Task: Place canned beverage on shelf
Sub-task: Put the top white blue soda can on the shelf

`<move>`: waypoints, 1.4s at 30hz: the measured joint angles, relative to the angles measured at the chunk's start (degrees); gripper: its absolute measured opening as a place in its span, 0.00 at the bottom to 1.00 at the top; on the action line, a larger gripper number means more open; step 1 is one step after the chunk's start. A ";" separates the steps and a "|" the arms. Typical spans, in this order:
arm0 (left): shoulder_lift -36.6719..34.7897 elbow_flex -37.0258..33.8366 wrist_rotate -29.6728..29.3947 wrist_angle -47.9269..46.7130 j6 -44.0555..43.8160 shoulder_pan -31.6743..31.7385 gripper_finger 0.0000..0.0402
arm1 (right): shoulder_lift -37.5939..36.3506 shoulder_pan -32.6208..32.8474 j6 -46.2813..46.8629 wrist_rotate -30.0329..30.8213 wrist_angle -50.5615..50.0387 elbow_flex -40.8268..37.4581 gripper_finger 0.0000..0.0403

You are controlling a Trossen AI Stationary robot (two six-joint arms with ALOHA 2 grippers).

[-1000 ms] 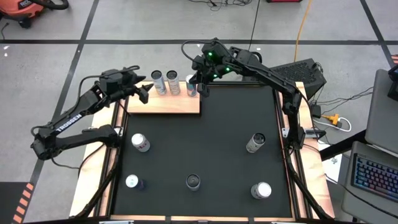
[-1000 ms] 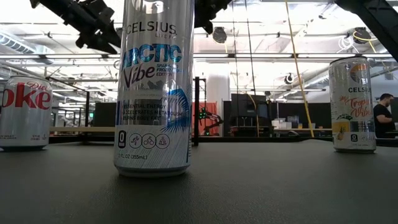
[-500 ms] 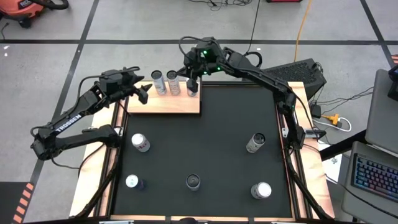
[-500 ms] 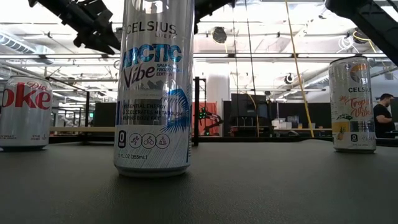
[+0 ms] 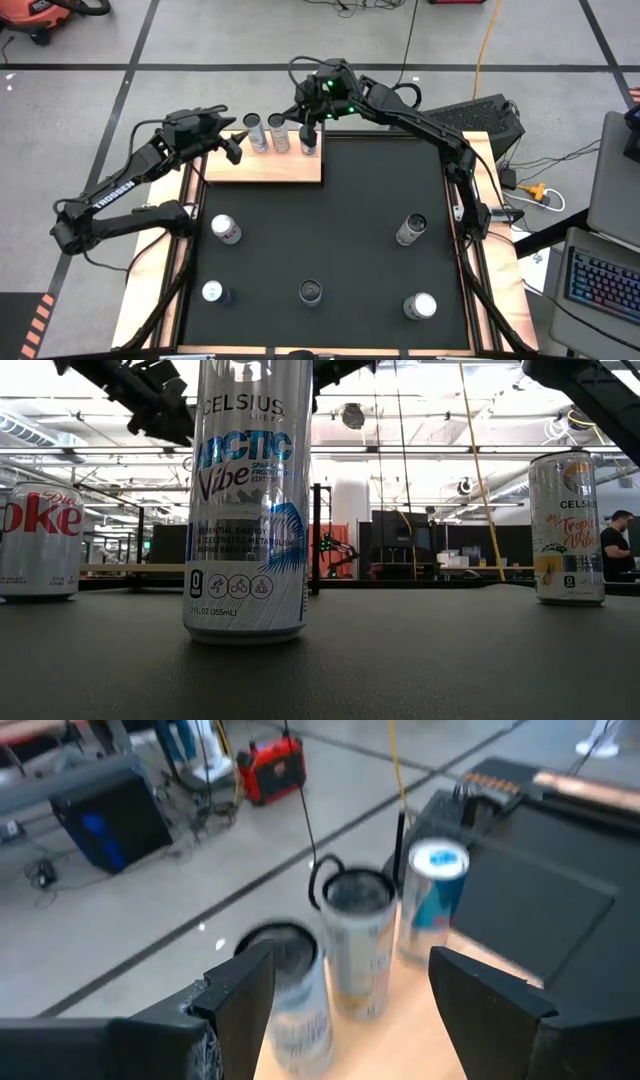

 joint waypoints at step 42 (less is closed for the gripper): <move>15.87 6.28 11.01 -3.59 19.73 9.23 0.65 | -0.02 0.02 1.36 -0.22 -4.68 0.02 0.00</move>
